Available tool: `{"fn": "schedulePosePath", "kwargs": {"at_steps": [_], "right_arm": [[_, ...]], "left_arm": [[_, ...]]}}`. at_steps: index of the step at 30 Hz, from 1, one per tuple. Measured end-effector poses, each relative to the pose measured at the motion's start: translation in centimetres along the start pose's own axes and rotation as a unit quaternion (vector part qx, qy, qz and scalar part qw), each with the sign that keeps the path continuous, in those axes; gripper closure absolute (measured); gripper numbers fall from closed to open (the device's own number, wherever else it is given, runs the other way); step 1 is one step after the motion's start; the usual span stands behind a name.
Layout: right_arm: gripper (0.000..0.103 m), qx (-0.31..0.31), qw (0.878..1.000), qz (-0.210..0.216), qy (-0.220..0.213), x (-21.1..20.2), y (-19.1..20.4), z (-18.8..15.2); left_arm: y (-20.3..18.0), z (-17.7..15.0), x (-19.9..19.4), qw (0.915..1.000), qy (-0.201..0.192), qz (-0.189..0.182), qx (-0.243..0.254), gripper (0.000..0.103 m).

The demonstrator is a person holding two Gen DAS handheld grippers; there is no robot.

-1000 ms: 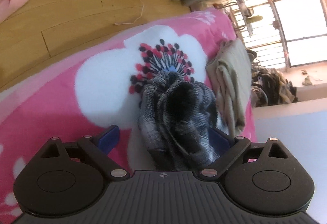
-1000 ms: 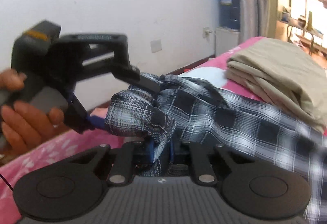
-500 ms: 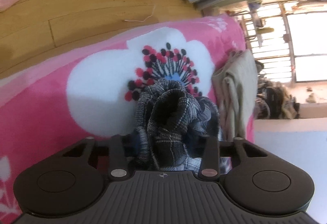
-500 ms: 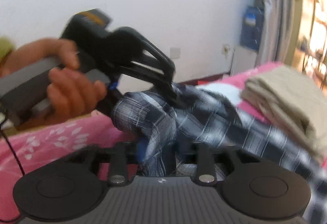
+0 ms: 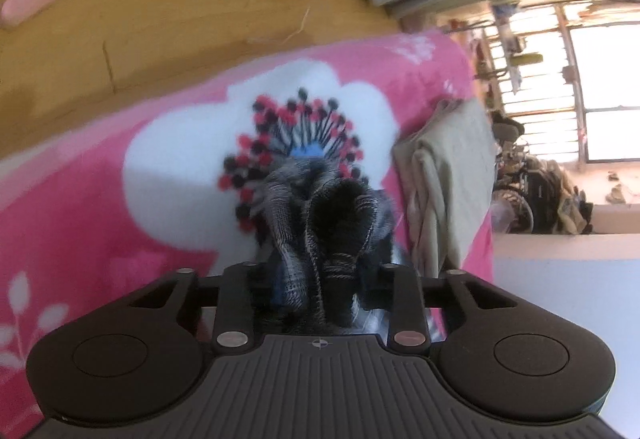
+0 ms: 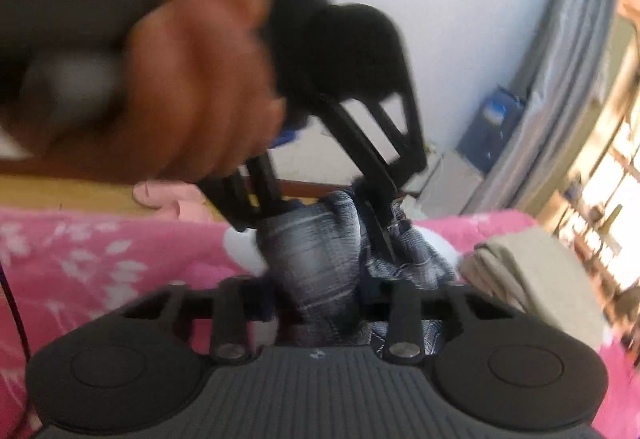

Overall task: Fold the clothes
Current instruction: 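Grasp the bunched plaid garment with both grippers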

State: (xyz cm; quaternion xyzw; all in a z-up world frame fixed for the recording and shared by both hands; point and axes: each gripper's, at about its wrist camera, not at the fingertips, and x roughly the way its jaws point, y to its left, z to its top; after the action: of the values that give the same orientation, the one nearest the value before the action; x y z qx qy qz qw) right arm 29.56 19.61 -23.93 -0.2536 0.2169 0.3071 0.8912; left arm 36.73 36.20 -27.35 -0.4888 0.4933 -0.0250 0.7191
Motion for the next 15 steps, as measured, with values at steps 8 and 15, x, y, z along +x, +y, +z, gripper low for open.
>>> {"fn": "schedulePosePath", "kwargs": {"at_steps": [8,15], "right_arm": [[0.075,0.029,0.999,0.004,0.012,-0.5,-0.7,0.2],[0.077,0.049,0.999,0.002,0.014,-1.5,-0.9,0.9]], "left_arm": [[1.6,0.9,3.0,0.9994,0.030,0.013,-0.016,0.036],[-0.1,0.0,1.0,0.9999,0.009,0.007,-0.009,0.078]]}}
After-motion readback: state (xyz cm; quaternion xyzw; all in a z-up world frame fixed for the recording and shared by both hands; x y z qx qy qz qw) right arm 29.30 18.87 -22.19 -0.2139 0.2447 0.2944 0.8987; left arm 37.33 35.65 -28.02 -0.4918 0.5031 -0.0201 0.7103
